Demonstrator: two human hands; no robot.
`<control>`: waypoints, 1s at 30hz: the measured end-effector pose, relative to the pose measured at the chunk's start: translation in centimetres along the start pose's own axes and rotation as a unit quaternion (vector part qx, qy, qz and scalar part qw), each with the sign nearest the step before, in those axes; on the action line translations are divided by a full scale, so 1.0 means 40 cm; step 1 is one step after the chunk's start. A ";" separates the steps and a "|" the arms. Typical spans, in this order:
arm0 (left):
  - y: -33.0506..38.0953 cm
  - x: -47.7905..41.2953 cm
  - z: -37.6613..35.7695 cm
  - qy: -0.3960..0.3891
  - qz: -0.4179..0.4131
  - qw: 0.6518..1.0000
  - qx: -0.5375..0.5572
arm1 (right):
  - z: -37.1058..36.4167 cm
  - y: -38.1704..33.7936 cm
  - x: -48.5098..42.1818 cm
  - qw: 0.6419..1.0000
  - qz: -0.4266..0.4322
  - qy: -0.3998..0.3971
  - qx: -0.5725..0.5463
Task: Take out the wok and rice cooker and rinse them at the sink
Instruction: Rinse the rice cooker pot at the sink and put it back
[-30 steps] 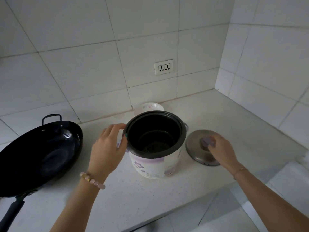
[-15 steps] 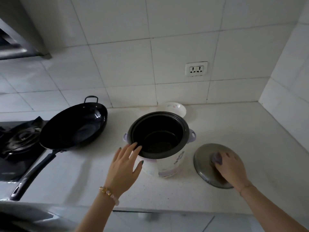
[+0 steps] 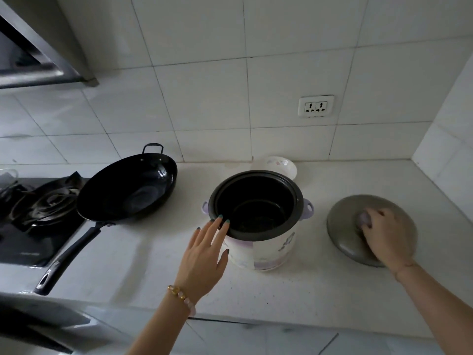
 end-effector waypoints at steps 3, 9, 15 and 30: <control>-0.006 -0.001 -0.004 0.008 -0.010 1.000 0.014 | 0.095 -0.028 -0.066 0.998 -0.009 0.053 -0.018; -0.021 0.003 0.000 0.028 -0.047 0.998 0.014 | 0.227 -0.208 -0.094 0.995 0.030 0.069 -0.073; -0.046 0.003 -0.002 0.020 -0.067 0.997 0.028 | 0.222 -0.371 -0.034 0.992 0.085 0.018 -0.094; -0.203 0.129 0.146 0.121 0.042 0.992 -0.020 | 0.108 -0.620 0.127 0.975 0.173 -0.102 -0.091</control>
Point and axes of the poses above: each hand's wrist, its own x-axis away from the middle knuckle, its own z-axis out of the back of the hand, y = z × x, the point moved 7 cm from there along -x, towards the middle knuckle, and after that the axes turned 15 degrees about -z, right-handed, at the moved point
